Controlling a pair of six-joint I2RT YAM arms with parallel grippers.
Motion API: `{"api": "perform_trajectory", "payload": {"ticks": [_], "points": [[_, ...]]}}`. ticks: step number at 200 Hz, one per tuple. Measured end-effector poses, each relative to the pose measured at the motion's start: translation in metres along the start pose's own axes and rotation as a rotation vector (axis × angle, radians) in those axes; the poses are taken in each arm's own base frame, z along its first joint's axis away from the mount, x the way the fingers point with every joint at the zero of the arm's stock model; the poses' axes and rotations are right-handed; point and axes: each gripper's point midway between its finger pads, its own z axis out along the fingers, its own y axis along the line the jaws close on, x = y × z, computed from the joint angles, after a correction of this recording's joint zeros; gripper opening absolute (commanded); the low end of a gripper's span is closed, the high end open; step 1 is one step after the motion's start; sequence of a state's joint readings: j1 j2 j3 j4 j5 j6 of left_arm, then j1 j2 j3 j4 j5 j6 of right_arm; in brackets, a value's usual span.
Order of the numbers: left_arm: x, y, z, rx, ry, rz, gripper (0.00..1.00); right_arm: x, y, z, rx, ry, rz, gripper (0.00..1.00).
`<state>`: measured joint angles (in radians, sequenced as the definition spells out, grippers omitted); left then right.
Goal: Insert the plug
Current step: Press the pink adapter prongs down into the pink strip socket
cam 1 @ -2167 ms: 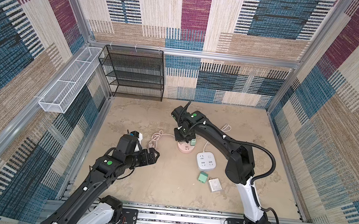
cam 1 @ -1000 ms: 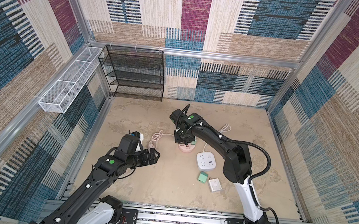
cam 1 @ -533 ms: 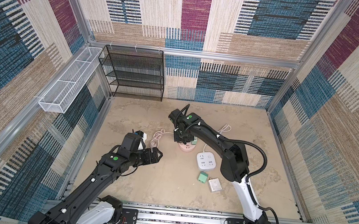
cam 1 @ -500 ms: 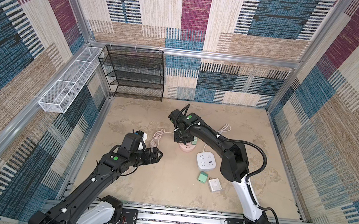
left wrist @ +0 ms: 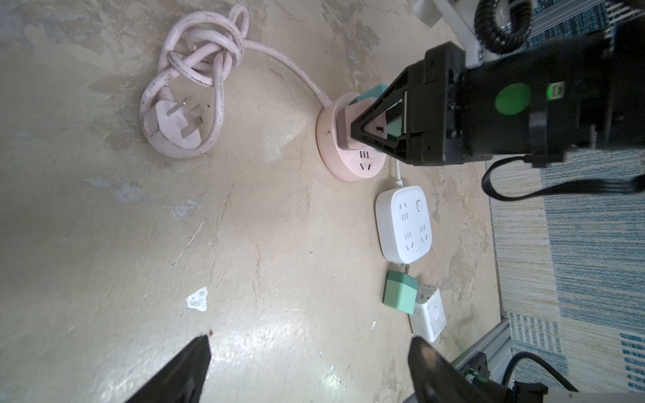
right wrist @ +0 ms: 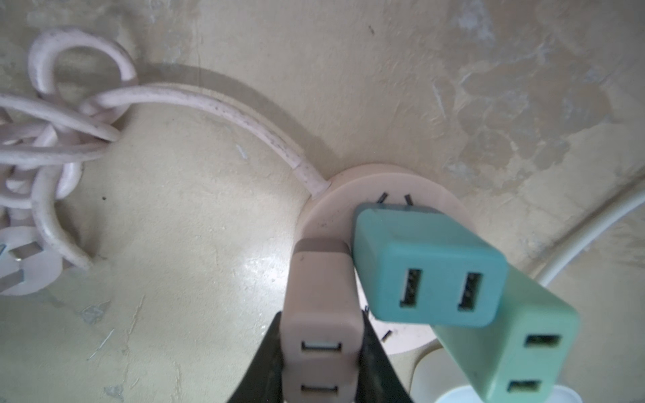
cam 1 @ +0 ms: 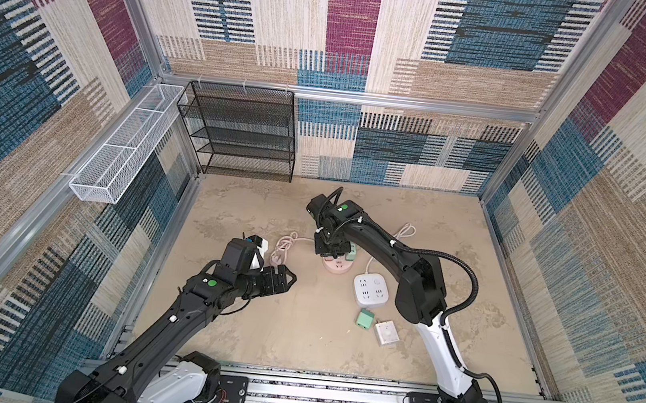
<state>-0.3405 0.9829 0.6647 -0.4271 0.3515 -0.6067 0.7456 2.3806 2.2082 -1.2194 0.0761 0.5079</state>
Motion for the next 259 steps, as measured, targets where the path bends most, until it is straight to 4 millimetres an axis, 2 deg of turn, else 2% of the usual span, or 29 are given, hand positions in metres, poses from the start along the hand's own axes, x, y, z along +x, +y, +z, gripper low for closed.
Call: {"api": "perform_trajectory", "payload": {"ticks": [74, 149, 173, 206, 225, 259], "points": [[0.002, 0.0, 0.004, 0.016, 0.008, -0.004, 0.93, 0.002, -0.001, 0.01, -0.024, 0.05, -0.026, 0.0], [0.002, -0.005, -0.008, 0.029, -0.014, 0.005, 0.94, 0.001, -0.001, 0.006, -0.035, 0.034, -0.039, 0.0], [0.003, -0.006, -0.014, 0.028, -0.021, 0.007, 0.95, 0.0, -0.001, 0.002, -0.04, 0.026, -0.044, 0.25], [0.001, -0.007, -0.024, 0.016, -0.047, 0.013, 0.95, 0.004, 0.001, -0.005, -0.05, 0.033, -0.049, 0.37], [-0.002, -0.007, -0.029, 0.001, -0.063, 0.014, 0.95, 0.017, -0.001, -0.005, -0.047, 0.083, -0.052, 0.45], [-0.005, -0.01, -0.038, -0.009, -0.076, 0.015, 0.95, 0.017, -0.002, -0.016, -0.054, 0.069, -0.049, 0.58]]}}
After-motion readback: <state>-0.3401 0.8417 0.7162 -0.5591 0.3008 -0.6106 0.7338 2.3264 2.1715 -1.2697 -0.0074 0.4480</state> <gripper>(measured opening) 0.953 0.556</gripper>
